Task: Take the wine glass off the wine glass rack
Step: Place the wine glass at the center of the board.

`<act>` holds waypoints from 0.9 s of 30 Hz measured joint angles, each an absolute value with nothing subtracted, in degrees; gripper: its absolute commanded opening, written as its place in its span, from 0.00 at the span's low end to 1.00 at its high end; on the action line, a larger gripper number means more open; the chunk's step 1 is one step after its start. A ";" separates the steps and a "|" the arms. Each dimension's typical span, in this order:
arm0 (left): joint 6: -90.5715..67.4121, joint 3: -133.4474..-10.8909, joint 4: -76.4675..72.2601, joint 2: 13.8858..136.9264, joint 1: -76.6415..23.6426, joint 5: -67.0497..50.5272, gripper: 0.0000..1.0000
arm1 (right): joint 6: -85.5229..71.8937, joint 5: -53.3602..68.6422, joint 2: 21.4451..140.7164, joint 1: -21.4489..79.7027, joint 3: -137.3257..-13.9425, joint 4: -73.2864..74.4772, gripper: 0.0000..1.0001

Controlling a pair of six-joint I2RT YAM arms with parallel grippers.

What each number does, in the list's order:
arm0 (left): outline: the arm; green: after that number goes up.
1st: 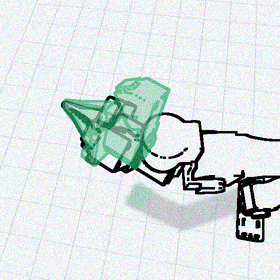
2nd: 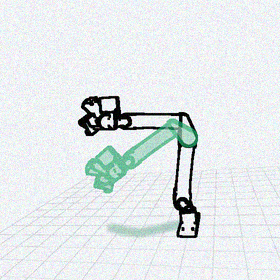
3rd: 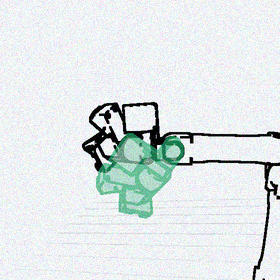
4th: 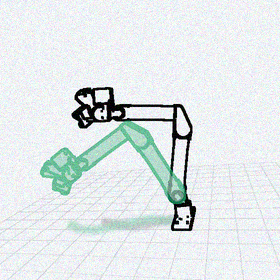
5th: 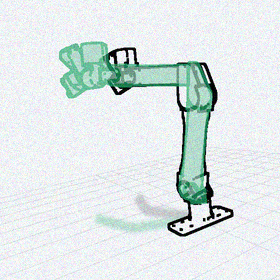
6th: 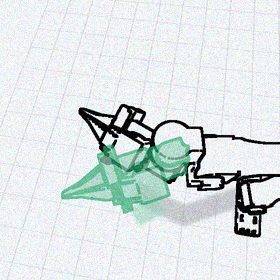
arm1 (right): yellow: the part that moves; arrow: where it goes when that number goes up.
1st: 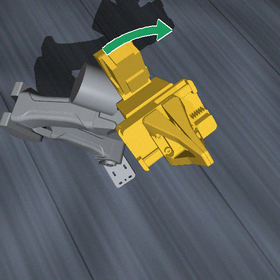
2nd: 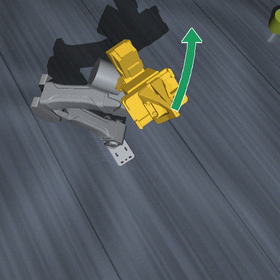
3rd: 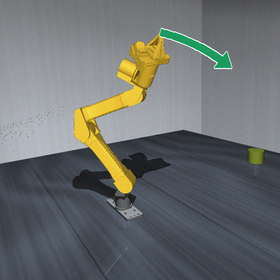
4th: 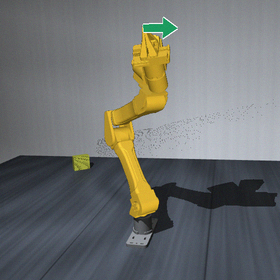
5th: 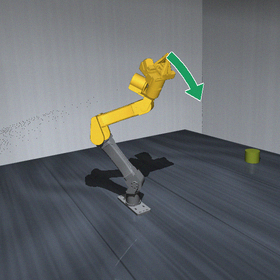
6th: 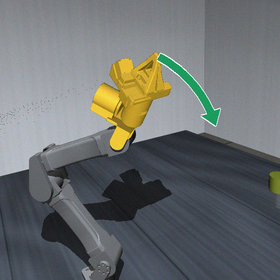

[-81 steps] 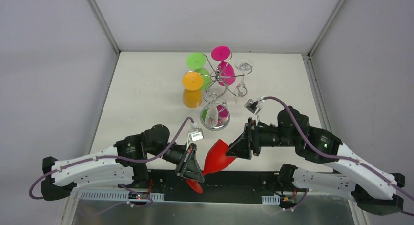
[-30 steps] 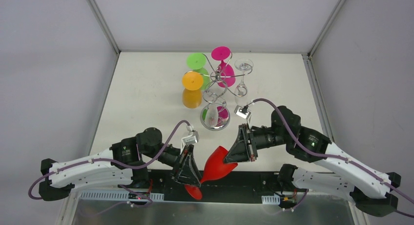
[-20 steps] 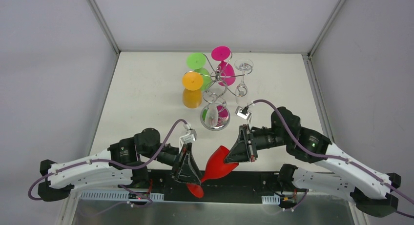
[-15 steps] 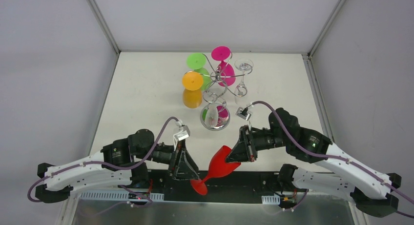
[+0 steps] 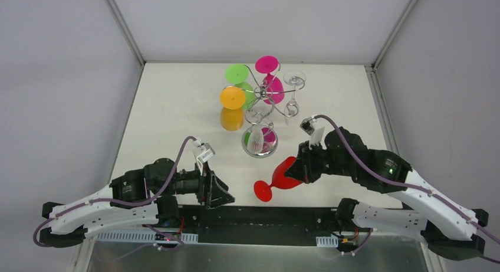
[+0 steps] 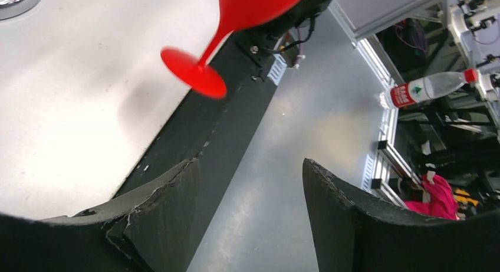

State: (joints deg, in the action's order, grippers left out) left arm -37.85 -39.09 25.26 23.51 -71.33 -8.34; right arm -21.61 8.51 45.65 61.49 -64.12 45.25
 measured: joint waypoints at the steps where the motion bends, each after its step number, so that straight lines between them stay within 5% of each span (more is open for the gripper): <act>1: -37.85 -39.09 25.80 23.51 -71.33 -7.75 0.66 | -21.37 6.24 46.35 61.36 -64.58 46.33 0.00; 11: -36.99 -39.40 31.94 20.99 -71.33 1.06 0.72 | -19.92 -14.50 52.14 56.47 -66.98 53.60 0.00; 27: -33.15 -41.19 39.55 19.00 -71.33 14.11 0.74 | -11.75 -18.50 63.57 27.27 -71.83 50.11 0.00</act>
State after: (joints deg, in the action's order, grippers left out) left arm -33.15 -41.19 39.55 19.00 -71.33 14.11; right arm -11.75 -18.50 63.57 27.27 -71.83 50.11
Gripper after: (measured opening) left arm 0.735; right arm 0.009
